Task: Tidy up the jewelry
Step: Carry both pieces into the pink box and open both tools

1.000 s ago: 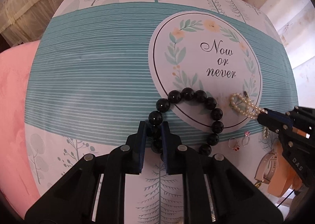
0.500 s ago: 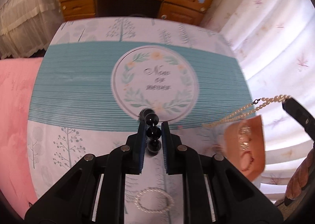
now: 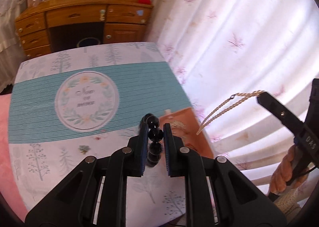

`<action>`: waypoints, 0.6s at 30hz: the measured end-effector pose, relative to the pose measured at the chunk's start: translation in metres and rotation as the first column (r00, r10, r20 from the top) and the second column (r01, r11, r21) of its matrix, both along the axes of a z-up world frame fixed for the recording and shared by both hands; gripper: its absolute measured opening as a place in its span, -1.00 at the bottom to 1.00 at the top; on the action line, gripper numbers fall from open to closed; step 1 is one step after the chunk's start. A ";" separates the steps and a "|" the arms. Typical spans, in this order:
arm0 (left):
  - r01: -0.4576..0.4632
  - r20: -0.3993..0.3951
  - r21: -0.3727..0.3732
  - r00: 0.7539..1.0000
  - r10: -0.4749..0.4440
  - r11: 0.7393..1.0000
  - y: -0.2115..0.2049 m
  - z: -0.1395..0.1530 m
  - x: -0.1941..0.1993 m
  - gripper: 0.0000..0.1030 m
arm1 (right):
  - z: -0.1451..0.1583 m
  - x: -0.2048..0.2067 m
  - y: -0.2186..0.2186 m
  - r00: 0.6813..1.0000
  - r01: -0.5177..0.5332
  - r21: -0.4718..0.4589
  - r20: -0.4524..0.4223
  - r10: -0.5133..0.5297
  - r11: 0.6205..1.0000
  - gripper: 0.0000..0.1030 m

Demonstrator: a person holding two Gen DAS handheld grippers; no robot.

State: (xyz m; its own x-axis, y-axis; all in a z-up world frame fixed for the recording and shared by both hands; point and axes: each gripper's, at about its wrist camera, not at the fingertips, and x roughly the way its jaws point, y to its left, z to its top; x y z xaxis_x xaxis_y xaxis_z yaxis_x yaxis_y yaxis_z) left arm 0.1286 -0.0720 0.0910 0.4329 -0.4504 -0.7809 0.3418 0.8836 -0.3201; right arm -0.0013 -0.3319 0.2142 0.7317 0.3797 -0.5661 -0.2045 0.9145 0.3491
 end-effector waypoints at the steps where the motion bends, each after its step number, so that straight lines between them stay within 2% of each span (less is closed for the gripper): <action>1: 0.016 0.001 -0.001 1.000 -0.016 1.000 -0.009 -0.001 -0.004 -0.77 | -0.001 -0.009 -0.008 1.000 0.017 -0.005 -0.005 -0.018 1.000 -0.93; 5: 0.089 -0.015 0.009 0.996 -0.089 0.996 -0.051 -0.016 -0.015 -0.77 | -0.017 -0.040 -0.032 0.998 0.059 -0.008 -0.037 -0.060 0.998 -0.93; 11: 0.159 -0.080 0.009 0.984 -0.158 0.987 -0.100 -0.059 -0.023 -0.76 | -0.071 -0.069 -0.053 0.986 0.109 0.000 -0.129 -0.108 0.994 -0.93; 15: 0.193 -0.096 0.042 0.977 -0.188 0.980 -0.124 -0.090 -0.025 -0.76 | -0.108 -0.069 -0.052 0.976 0.124 0.013 -0.185 -0.120 0.992 -0.93; 18: 0.197 -0.124 0.077 0.975 -0.187 0.977 -0.133 -0.118 -0.021 -0.76 | -0.125 -0.068 -0.048 0.969 0.128 0.005 -0.212 -0.124 0.992 -0.93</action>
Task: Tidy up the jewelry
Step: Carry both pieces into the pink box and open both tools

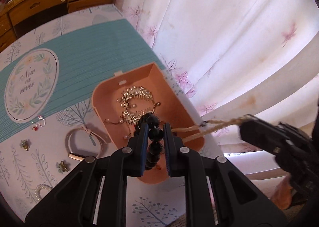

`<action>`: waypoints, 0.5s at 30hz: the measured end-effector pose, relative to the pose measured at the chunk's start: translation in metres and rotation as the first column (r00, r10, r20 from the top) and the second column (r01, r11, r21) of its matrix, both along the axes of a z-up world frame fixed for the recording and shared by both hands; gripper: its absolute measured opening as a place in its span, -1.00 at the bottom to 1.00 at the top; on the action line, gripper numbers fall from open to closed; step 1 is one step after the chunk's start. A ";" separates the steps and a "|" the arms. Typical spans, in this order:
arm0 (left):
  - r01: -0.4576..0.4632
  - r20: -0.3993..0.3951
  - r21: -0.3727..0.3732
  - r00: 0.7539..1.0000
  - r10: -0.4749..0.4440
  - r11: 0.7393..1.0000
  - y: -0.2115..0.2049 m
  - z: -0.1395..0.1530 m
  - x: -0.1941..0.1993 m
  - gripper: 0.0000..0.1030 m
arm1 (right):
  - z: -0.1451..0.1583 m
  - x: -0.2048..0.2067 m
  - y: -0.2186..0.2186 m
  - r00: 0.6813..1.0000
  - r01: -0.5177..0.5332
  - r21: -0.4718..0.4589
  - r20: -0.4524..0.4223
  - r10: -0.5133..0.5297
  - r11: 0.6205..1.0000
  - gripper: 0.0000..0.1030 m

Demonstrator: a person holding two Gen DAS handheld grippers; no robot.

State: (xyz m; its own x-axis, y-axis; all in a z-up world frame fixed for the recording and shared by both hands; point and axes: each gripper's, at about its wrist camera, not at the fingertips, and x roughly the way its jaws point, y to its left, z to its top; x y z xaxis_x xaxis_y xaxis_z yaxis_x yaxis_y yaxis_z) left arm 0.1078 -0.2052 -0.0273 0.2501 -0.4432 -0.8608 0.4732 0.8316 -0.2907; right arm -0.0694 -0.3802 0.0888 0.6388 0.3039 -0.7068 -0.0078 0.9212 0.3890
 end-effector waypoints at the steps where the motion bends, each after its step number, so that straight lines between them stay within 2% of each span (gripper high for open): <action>1: -0.004 -0.002 0.013 1.000 0.004 1.000 0.000 -0.009 0.003 -0.76 | -0.005 -0.003 0.001 1.000 -0.002 -0.012 -0.007 0.002 1.000 -0.93; 5: -0.036 -0.016 0.027 0.999 0.036 0.999 0.006 -0.032 0.014 -0.76 | -0.019 0.006 0.008 0.999 -0.011 -0.026 -0.038 0.010 1.000 -0.93; 8: -0.044 -0.009 0.030 0.999 0.044 0.999 0.009 -0.038 0.016 -0.76 | -0.037 0.014 0.016 0.997 -0.021 -0.034 -0.076 0.019 0.999 -0.93; 12: -0.056 0.011 0.037 0.998 0.056 0.998 0.014 -0.031 0.016 -0.76 | -0.060 0.031 0.025 0.992 -0.026 -0.038 -0.128 0.021 0.999 -0.93; 15: -0.046 0.017 0.000 0.999 0.046 0.999 0.016 -0.020 0.015 -0.76 | -0.085 0.040 0.031 0.982 -0.027 -0.043 -0.188 0.019 0.999 -0.92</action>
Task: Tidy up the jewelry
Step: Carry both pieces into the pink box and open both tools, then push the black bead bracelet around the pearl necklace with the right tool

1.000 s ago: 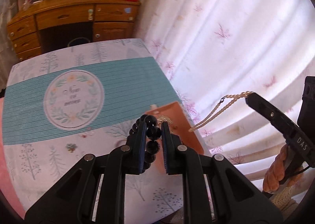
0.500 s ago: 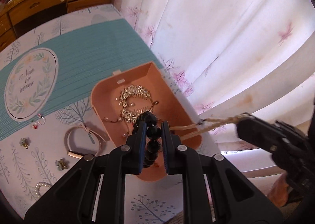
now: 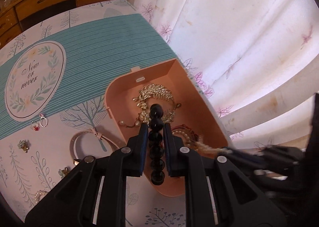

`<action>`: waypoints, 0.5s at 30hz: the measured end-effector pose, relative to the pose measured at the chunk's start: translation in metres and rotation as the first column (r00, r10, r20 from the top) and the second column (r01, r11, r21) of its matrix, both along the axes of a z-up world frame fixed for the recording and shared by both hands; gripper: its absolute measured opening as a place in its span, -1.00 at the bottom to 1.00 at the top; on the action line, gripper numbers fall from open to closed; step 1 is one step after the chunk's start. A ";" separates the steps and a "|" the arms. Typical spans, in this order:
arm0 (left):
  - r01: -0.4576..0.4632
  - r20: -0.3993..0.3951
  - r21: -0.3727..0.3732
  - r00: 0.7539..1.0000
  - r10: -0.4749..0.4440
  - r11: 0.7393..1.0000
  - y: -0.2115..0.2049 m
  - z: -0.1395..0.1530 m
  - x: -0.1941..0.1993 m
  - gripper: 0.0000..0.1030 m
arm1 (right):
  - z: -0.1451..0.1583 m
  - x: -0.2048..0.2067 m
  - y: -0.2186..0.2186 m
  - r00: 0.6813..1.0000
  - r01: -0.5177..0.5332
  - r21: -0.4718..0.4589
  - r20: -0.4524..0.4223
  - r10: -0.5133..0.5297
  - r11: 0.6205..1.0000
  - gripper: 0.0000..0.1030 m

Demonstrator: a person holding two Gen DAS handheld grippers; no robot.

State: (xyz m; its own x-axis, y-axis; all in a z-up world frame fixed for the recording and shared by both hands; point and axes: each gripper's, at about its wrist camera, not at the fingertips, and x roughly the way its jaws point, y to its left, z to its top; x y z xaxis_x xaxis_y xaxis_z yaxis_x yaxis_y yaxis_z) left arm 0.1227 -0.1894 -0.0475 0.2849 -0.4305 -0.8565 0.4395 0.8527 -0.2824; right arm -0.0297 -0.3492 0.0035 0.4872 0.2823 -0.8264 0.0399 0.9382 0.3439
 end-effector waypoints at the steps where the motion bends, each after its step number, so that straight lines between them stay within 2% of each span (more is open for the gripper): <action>1: 0.007 0.007 -0.010 1.000 -0.007 1.000 0.000 0.005 -0.002 -0.76 | -0.009 0.004 0.001 1.000 0.000 0.007 -0.017 0.001 1.000 -0.92; 4: 0.034 0.049 -0.026 0.998 -0.032 0.999 -0.004 0.022 -0.006 -0.76 | -0.032 0.016 0.005 0.998 0.007 0.010 -0.067 -0.007 1.000 -0.92; 7: 0.044 0.051 -0.037 0.998 -0.042 0.998 -0.007 0.029 -0.005 -0.76 | -0.049 0.024 0.006 0.991 0.025 0.027 -0.129 -0.021 0.999 -0.89; 9: 0.032 0.055 -0.034 0.998 -0.030 0.999 -0.005 0.031 -0.003 -0.76 | -0.053 0.024 0.003 0.990 0.039 0.041 -0.137 -0.033 0.998 -0.85; 12: -0.013 0.047 -0.050 0.999 0.016 0.999 0.011 0.032 0.004 -0.76 | -0.049 0.020 0.002 0.993 0.053 0.021 -0.107 -0.051 0.998 -0.59; 13: -0.024 0.046 -0.055 0.999 0.026 0.998 0.015 0.033 0.004 -0.76 | -0.046 0.019 0.001 0.994 0.059 0.014 -0.091 -0.058 0.998 -0.40; 14: -0.034 0.048 -0.059 0.998 0.037 0.998 0.021 0.034 0.004 -0.76 | -0.042 0.019 0.001 0.995 0.065 0.009 -0.074 -0.064 0.998 -0.31; 15: -0.044 0.056 -0.055 0.997 0.047 0.998 0.026 0.036 0.004 -0.76 | -0.036 0.020 0.001 0.996 0.065 0.008 -0.058 -0.065 0.998 -0.31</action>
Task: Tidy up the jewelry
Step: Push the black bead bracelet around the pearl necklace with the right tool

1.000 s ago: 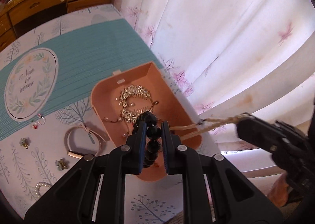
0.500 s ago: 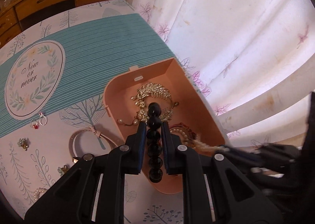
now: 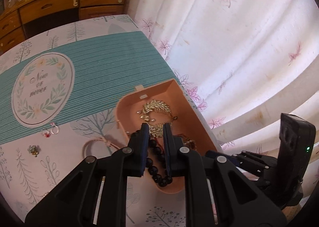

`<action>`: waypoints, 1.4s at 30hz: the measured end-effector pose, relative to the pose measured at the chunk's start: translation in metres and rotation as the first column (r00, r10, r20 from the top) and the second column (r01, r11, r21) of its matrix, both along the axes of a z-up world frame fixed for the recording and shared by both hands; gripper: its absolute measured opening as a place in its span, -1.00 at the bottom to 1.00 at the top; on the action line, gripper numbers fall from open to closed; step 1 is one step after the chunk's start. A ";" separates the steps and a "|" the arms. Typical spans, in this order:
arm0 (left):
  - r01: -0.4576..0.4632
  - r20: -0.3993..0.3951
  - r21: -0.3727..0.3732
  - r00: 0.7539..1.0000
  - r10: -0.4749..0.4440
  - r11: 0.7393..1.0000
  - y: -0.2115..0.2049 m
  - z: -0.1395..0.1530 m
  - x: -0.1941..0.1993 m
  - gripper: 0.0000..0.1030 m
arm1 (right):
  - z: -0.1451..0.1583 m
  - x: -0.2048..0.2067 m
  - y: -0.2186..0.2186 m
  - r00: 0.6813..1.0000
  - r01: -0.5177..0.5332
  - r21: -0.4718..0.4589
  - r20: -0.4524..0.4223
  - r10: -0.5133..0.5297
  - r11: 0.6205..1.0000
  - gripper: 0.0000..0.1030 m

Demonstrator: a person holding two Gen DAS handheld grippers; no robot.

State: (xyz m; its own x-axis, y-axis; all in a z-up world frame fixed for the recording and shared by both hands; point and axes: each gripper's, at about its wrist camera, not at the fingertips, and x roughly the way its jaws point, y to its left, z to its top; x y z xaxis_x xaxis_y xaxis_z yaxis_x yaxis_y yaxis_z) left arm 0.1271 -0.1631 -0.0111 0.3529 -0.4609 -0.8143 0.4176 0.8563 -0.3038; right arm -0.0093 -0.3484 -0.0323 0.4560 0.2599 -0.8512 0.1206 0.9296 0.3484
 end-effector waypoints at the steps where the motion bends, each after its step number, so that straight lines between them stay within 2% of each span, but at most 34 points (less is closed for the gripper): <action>1: -0.009 0.007 0.009 1.000 0.009 1.000 0.004 0.002 -0.001 -0.76 | 0.004 -0.002 0.001 1.000 -0.005 0.001 0.009 0.005 1.000 -0.31; 7: -0.072 0.048 0.031 0.996 0.071 0.997 0.040 0.011 -0.012 -0.76 | -0.002 0.014 0.028 0.994 -0.106 0.095 0.027 0.104 0.990 -0.31; 9: -0.110 0.036 0.029 0.993 0.109 0.993 0.054 0.008 -0.015 -0.76 | -0.006 0.019 0.042 0.992 -0.126 0.086 0.021 0.125 0.988 -0.32; 11: -0.144 0.013 0.015 0.990 0.144 0.990 0.070 0.004 -0.019 -0.76 | -0.014 0.029 0.053 0.988 -0.152 0.084 0.013 0.151 0.985 -0.49; 13: -0.173 0.005 0.013 0.985 0.173 0.985 0.084 0.000 -0.025 -0.76 | -0.023 0.038 0.063 0.985 -0.174 0.084 0.000 0.175 0.981 -0.55; 15: -0.202 -0.007 0.017 0.979 0.202 0.979 0.097 -0.006 -0.028 -0.76 | -0.032 0.043 0.073 0.980 -0.195 0.042 -0.017 0.196 0.980 -0.60; 20: -0.264 -0.029 0.064 0.963 0.266 0.962 0.127 -0.024 -0.033 -0.76 | -0.035 0.050 0.086 0.977 -0.210 0.004 -0.026 0.210 0.978 -0.61; 22: -0.293 -0.071 0.064 0.952 0.298 0.954 0.139 -0.035 -0.034 -0.76 | -0.036 0.054 0.088 0.976 -0.216 -0.003 -0.036 0.216 0.976 -0.61; 24: -0.304 -0.104 0.048 0.946 0.308 0.951 0.147 -0.043 -0.035 -0.76 | -0.038 0.058 0.081 0.979 -0.194 0.051 -0.052 0.197 0.980 -0.61; 27: -0.314 -0.109 0.050 0.942 0.317 0.948 0.152 -0.048 -0.040 -0.76 | -0.043 0.062 0.064 0.982 -0.169 0.154 -0.058 0.180 0.973 -0.60; 31: -0.305 -0.116 0.044 0.944 0.309 0.951 0.150 -0.049 -0.040 -0.76 | -0.068 0.069 0.045 0.981 -0.127 0.365 -0.090 0.171 0.922 -0.60; 34: -0.294 -0.117 0.041 0.948 0.296 0.955 0.143 -0.049 -0.039 -0.76 | -0.073 0.073 0.044 0.983 -0.134 0.384 -0.065 0.171 0.913 -0.61; 36: -0.284 -0.118 0.041 0.951 0.287 0.958 0.138 -0.049 -0.040 -0.76 | -0.068 0.069 0.045 0.986 -0.136 0.374 -0.040 0.162 0.917 -0.71; 42: -0.264 -0.096 0.043 0.959 0.267 0.964 0.131 -0.044 -0.042 -0.76 | -0.023 0.052 0.049 0.986 -0.158 0.279 0.095 0.136 0.947 -0.72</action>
State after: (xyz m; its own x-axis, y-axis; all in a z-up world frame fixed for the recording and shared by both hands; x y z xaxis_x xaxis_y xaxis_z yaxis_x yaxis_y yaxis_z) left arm 0.0854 -0.0324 -0.0550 0.3753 -0.3373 -0.8634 0.1430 0.9413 -0.3056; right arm 0.0425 -0.2995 -0.0550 0.4527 0.5557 -0.6973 -0.0460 0.7956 0.6041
